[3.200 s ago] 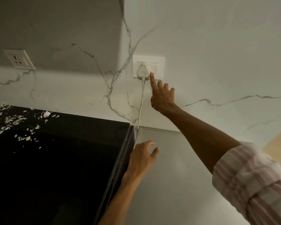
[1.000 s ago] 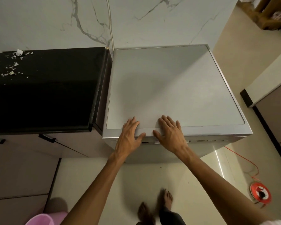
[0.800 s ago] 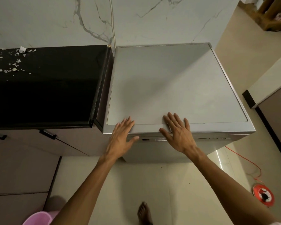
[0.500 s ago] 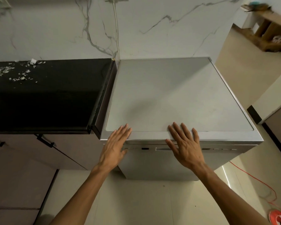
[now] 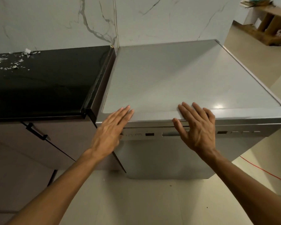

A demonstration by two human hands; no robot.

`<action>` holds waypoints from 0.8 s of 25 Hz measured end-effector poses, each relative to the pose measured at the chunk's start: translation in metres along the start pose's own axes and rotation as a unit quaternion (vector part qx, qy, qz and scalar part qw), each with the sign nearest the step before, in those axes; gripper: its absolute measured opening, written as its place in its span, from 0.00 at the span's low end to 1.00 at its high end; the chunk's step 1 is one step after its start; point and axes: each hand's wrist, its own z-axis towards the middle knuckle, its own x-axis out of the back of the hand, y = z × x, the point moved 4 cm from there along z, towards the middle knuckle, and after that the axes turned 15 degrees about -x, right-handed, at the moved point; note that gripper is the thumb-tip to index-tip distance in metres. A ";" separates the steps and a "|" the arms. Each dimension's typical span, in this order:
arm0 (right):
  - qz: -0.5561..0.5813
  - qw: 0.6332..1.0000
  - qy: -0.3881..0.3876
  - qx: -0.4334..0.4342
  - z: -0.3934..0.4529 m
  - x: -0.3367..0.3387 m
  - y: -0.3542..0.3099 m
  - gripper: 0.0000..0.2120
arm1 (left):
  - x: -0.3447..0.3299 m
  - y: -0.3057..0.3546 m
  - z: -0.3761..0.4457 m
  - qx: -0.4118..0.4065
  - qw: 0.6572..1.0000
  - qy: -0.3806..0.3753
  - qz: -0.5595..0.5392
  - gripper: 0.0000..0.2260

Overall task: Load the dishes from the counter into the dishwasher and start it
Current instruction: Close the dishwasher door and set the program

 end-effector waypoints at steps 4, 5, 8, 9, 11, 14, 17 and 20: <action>0.011 0.998 0.054 -0.020 -0.004 -0.010 0.002 0.25 | 0.005 0.001 0.000 -0.022 0.999 0.019 0.028 0.53; 0.018 0.998 0.060 -0.027 -0.004 -0.011 0.002 0.25 | 0.006 0.001 0.000 -0.022 0.999 0.026 0.029 0.53; 0.033 0.996 0.074 -0.038 -0.006 -0.013 0.001 0.25 | 0.007 0.002 -0.001 -0.038 0.998 0.043 0.033 0.52; 0.034 0.996 0.077 -0.040 -0.006 -0.013 0.001 0.25 | 0.007 0.003 -0.001 -0.042 0.998 0.045 0.033 0.51; 0.035 0.996 0.078 -0.040 -0.006 -0.011 0.001 0.25 | 0.009 0.003 -0.001 -0.042 0.998 0.045 0.031 0.51; 0.033 0.995 0.082 -0.041 -0.007 -0.011 0.001 0.25 | 0.010 0.004 -0.001 -0.045 0.998 0.041 0.024 0.51; 0.041 0.994 0.098 -0.035 -0.007 -0.011 0.001 0.24 | 0.009 0.006 0.000 -0.030 0.999 0.043 0.012 0.51; 0.037 0.993 0.111 -0.029 -0.007 -0.013 0.001 0.24 | 0.010 0.009 0.001 -0.021 0.998 0.060 0.001 0.50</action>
